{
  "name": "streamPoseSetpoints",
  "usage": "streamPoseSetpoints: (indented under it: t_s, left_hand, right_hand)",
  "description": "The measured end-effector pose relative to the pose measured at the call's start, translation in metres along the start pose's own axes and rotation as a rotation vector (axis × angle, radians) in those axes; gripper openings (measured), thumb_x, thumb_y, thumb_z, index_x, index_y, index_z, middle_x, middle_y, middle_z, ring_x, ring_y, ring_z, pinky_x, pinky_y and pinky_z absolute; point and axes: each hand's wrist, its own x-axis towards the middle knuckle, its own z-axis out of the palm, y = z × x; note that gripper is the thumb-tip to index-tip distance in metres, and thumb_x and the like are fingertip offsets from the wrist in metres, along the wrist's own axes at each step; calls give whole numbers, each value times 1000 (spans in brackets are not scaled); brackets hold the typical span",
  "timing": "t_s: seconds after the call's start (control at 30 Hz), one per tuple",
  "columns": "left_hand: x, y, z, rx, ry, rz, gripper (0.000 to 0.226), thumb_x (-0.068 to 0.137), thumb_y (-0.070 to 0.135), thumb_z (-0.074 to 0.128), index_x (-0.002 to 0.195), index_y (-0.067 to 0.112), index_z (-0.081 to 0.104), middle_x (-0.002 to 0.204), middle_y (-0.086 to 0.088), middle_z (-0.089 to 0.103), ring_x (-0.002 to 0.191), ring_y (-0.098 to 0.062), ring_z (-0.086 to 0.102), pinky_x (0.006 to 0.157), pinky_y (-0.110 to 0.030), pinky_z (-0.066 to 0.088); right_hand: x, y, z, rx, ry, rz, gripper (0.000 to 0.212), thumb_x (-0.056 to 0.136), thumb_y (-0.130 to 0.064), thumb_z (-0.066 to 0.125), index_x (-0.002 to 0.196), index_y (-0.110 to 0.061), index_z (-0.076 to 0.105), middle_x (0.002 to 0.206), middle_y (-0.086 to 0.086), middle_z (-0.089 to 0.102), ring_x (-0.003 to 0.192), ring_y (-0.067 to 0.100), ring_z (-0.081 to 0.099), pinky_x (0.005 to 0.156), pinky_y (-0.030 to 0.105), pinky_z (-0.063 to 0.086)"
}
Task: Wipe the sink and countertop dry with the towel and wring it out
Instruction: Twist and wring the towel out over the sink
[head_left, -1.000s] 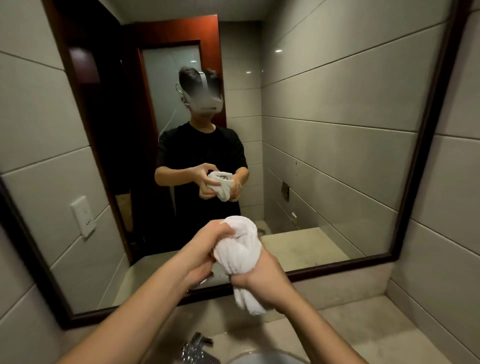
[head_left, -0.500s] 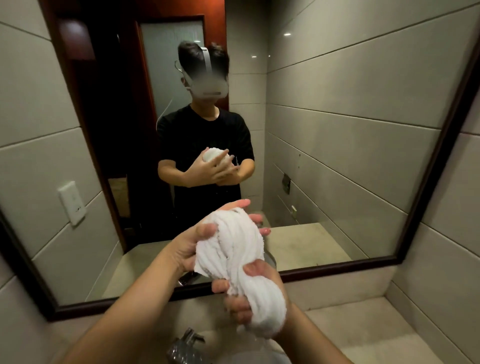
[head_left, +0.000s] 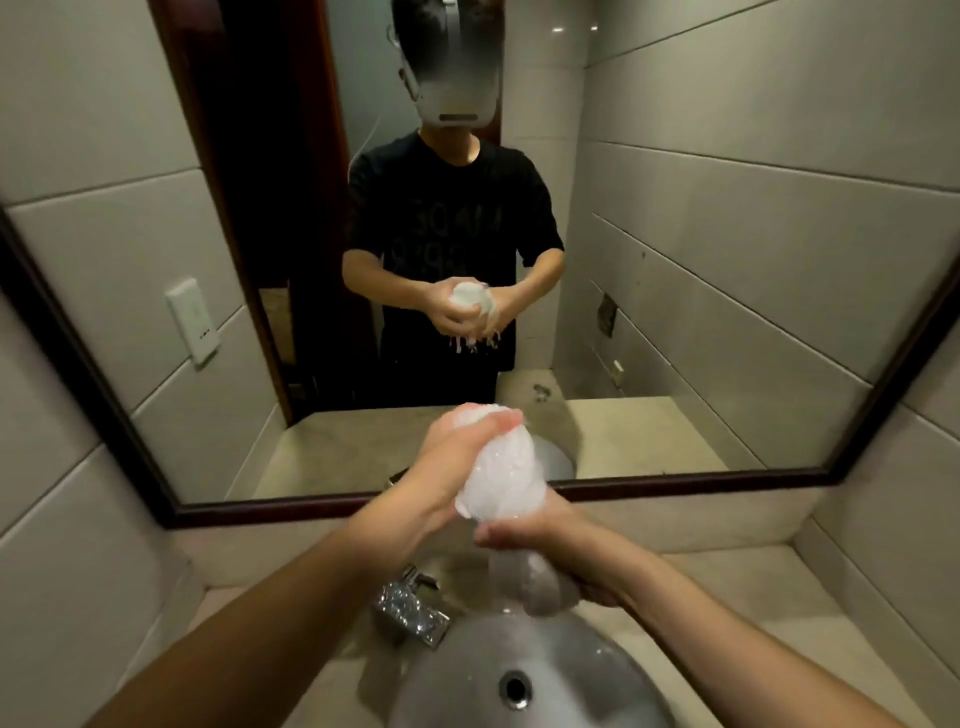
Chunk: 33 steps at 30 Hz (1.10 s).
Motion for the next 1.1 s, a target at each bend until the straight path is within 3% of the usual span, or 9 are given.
streamPoseSetpoints:
  t_s: [0.13, 0.23, 0.37, 0.47, 0.63, 0.73, 0.87, 0.97, 1.1]
  left_hand:
    - [2, -26, -5, 331, 110, 171, 16, 82, 31, 85, 84, 23, 71, 95, -5, 75, 96, -24, 72, 89, -43, 56]
    - [-2, -38, -2, 442, 185, 207, 27, 77, 42, 83, 85, 23, 66, 93, -4, 73, 94, -25, 70, 89, -46, 55]
    - [-13, -49, 1, 373, 192, 125, 30, 79, 39, 85, 92, 18, 68, 95, -6, 75, 92, -26, 71, 86, -45, 58]
    - [-21, -53, -1, 164, 133, -50, 57, 61, 54, 88, 101, 18, 71, 102, -9, 76, 100, -31, 73, 90, -51, 60]
    - [-33, -54, -12, -64, -169, -147, 97, 54, 61, 93, 131, 10, 61, 124, -18, 69, 110, -30, 69, 88, -41, 58]
    - [-33, -48, -36, -199, -489, -93, 92, 69, 43, 89, 144, 8, 50, 134, -14, 64, 121, -25, 64, 94, -34, 55]
    - [-25, -39, -40, -201, -735, -44, 112, 66, 46, 93, 159, 25, 33, 164, -9, 37, 143, -30, 48, 108, -48, 48]
    - [-25, -38, -29, -383, -823, -72, 97, 74, 35, 88, 156, 28, 38, 152, -15, 49, 134, -40, 53, 101, -54, 51]
    - [-29, -34, -29, -349, -617, -27, 47, 78, 24, 78, 119, 11, 59, 108, -16, 58, 105, -37, 59, 96, -57, 46]
  right_hand:
    - [16, 39, 12, -49, 206, 15, 37, 83, 0, 78, 115, -13, 67, 98, 3, 79, 84, 10, 76, 68, 19, 57]
    - [23, 55, 15, -94, 251, 35, 37, 82, -2, 77, 117, -11, 66, 104, 8, 77, 87, 14, 76, 68, 21, 57]
    - [10, 61, 14, -105, 254, 55, 30, 83, -3, 80, 104, -18, 66, 95, 2, 77, 78, 8, 73, 67, 20, 57]
    - [-8, 62, 7, -55, 126, 60, 42, 83, -4, 81, 120, -18, 67, 104, 3, 78, 98, 19, 75, 85, 34, 60]
    - [-32, 61, 1, 129, 58, 103, 46, 83, 4, 75, 123, -15, 66, 111, 18, 75, 100, 35, 74, 86, 52, 59]
    - [-38, 58, 0, 402, 2, 195, 57, 68, -9, 83, 120, -3, 61, 86, 14, 72, 67, 21, 69, 57, 33, 58]
    - [-34, 62, -3, 671, -246, 350, 56, 63, -27, 89, 109, 0, 70, 91, 12, 57, 61, 16, 57, 51, 26, 49]
    - [-29, 64, 2, 662, -342, 357, 50, 68, -35, 86, 107, -5, 75, 95, 9, 52, 63, 13, 54, 52, 23, 47]
    - [-29, 57, -2, 603, -193, 342, 75, 48, -44, 98, 102, 4, 77, 89, 19, 64, 60, 21, 59, 51, 28, 50]
